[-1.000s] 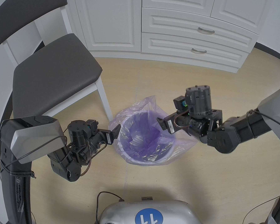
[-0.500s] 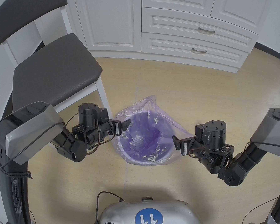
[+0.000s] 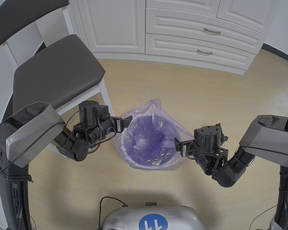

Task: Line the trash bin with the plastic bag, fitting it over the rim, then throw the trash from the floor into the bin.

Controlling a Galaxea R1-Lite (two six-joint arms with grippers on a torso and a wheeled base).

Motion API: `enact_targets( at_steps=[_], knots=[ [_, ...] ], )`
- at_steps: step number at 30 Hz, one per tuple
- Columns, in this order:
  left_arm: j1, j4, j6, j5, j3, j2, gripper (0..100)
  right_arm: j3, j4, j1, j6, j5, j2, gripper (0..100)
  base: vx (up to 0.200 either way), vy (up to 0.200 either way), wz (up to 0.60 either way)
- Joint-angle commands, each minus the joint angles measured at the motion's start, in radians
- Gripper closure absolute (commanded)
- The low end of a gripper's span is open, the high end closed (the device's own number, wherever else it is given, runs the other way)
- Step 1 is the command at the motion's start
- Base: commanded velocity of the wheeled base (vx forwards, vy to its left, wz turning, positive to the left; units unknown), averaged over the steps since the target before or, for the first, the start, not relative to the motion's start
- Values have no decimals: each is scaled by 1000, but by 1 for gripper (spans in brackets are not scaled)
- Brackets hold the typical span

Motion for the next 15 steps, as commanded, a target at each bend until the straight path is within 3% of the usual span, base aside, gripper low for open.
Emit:
enact_targets(
  at_steps=[1,7,15],
  knots=[
    [0,-5,1,0,8,-1,0,-72,-3,-34,1,-3,84,0,0,0,0],
    [-2,-13,1,0,18,-13,0,-163,-1,-74,7,-6,141,0,0,0,0],
    [-11,-13,4,-2,51,-32,0,-304,-3,-77,82,-68,153,0,0,0,0]
  ],
)
